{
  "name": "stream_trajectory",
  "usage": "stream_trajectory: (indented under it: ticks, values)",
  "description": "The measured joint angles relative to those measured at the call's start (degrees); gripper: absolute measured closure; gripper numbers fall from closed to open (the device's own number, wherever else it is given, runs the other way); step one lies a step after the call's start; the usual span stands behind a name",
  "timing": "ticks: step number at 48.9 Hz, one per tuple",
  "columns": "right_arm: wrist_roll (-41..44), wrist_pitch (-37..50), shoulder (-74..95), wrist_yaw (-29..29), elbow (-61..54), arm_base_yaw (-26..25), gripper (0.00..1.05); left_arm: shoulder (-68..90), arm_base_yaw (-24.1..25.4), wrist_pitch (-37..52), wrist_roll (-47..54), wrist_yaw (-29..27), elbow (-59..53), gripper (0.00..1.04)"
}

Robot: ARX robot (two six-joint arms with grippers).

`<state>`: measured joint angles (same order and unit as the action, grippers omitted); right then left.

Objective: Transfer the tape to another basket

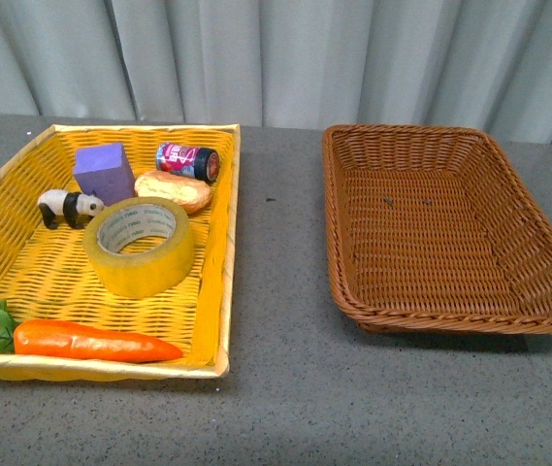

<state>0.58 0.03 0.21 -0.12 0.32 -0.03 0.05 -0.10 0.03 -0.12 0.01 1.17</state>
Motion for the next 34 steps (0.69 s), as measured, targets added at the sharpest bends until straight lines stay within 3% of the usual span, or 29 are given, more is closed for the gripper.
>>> stream_trajectory:
  ticks: [19, 24, 26, 34]
  values:
    - [0.0, 0.0, 0.0, 0.0, 0.0, 0.0, 0.09, 0.2, -0.2, -0.2, -0.2, -0.4, 0.0, 0.07]
    - [0.0, 0.0, 0.0, 0.0, 0.0, 0.0, 0.09, 6.8, -4.5, -5.4, -7.5, -15.8, 2.2, 0.07]
    - [0.0, 0.0, 0.0, 0.1, 0.0, 0.0, 0.09, 9.9, -4.9, -4.9, -9.2, -18.2, 2.4, 0.07]
    - [0.0, 0.0, 0.0, 0.0, 0.0, 0.0, 0.09, 31.2, 0.6, 10.8, -15.1, -12.3, 6.2, 0.07]
